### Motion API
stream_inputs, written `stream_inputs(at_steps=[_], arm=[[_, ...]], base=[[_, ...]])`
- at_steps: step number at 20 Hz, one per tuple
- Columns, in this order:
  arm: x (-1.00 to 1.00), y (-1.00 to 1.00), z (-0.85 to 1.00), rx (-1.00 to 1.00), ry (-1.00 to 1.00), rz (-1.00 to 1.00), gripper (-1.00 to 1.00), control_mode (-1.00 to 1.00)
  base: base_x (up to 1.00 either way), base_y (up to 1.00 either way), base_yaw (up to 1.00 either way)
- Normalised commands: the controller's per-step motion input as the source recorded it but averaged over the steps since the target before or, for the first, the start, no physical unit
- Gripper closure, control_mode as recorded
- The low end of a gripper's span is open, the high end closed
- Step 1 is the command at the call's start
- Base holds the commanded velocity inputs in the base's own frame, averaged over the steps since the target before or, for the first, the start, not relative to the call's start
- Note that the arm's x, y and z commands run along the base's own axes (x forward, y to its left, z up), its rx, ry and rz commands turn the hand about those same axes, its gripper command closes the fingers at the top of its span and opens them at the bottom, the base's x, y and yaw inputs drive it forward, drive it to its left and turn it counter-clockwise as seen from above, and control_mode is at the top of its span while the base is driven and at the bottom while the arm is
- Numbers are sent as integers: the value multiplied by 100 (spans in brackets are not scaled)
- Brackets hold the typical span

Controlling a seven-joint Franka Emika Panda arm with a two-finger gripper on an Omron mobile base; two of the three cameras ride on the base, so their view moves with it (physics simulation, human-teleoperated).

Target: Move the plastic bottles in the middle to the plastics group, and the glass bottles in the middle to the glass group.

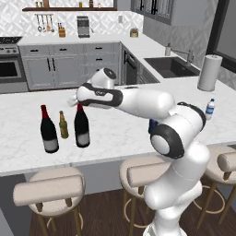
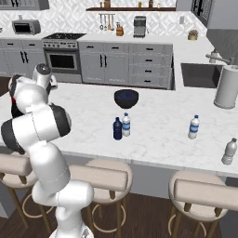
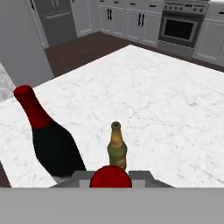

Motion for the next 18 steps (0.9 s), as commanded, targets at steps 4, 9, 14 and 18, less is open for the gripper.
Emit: stream_inputs(at_steps=[4,9,14,18], arm=[[25,39,-8,-1,2,8,100,-100],[7,40,-5,0,2,6,100,-100],[3,33,-7,0,0,4,100,-100],[15,18,-10,0,0,3,100,-100]], base=[[0,0,0],[0,0,0],[0,0,0],[0,0,0]])
